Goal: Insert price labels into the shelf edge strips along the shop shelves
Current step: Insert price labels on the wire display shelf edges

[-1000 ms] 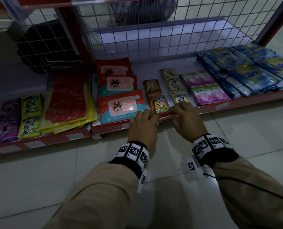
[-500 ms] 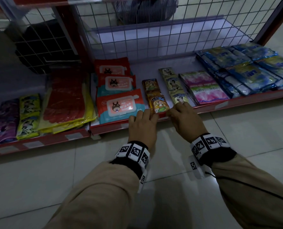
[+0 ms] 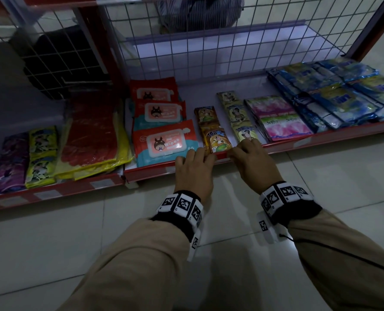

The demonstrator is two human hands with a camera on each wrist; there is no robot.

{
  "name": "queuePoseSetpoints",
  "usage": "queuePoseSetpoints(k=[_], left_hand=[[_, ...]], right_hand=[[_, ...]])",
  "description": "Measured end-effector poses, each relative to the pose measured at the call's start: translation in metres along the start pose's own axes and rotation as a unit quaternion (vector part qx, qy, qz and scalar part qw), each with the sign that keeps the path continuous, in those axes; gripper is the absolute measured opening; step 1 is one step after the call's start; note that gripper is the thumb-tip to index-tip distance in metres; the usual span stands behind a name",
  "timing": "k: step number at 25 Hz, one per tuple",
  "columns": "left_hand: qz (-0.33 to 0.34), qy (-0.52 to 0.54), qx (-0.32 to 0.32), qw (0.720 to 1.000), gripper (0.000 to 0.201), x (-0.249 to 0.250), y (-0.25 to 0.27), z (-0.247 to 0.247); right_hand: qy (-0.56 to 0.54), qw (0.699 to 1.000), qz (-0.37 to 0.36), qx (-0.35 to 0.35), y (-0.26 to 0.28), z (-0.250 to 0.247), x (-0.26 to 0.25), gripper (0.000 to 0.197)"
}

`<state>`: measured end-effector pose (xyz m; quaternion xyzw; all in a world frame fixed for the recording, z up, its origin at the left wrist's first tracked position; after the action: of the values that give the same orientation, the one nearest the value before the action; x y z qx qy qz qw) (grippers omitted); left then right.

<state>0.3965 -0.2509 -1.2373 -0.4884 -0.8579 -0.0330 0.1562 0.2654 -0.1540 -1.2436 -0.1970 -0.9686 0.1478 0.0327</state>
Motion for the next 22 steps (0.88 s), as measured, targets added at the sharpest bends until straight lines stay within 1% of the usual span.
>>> queuePoseSetpoints(k=[3, 6, 11, 13, 16, 19, 20, 22], left_hand=[[0.000, 0.018, 0.016, 1.000, 0.043, -0.003, 0.001, -0.001], [0.006, 0.041, 0.022, 0.999, 0.045, -0.007, 0.004, -0.005], [0.053, 0.037, 0.030, 0.997, 0.044, -0.021, 0.020, -0.013], [0.043, 0.012, 0.053, 0.998, 0.044, -0.036, 0.031, -0.017], [0.016, -0.015, 0.075, 0.997, 0.052, -0.062, 0.047, -0.022], [0.008, -0.029, 0.056, 0.998, 0.056, -0.078, 0.060, -0.024], [0.004, -0.030, 0.047, 0.998, 0.056, -0.079, 0.064, -0.023], [-0.007, -0.024, 0.039, 0.999, 0.055, -0.078, 0.069, -0.021]], right_hand=[[-0.031, 0.999, 0.006, 0.016, 0.003, -0.003, -0.002, 0.022], [-0.022, 1.000, 0.009, 0.011, 0.007, -0.004, -0.011, 0.034], [-0.031, 0.999, 0.009, 0.020, 0.005, -0.007, -0.033, 0.034], [-0.026, 0.999, 0.010, 0.024, 0.002, -0.006, -0.041, 0.034], [-0.033, 0.999, -0.007, 0.024, -0.002, -0.004, -0.057, 0.038], [-0.022, 0.998, -0.065, 0.011, -0.003, 0.001, -0.077, 0.047], [-0.016, 0.997, -0.077, 0.004, -0.003, 0.002, -0.083, 0.050], [-0.009, 0.997, -0.078, -0.003, -0.001, 0.005, -0.089, 0.055]])
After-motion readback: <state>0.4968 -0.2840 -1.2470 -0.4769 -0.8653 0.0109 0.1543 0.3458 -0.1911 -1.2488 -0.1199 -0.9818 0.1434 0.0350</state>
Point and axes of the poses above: each hand's wrist, its own y-axis away from the middle knuckle, its own z-axis out of the palm, x = y × z, the point moved 2 cm from there along -y, towards the middle knuckle, and after that the axes turned 11 degrees about y, right-handed, at the moved point
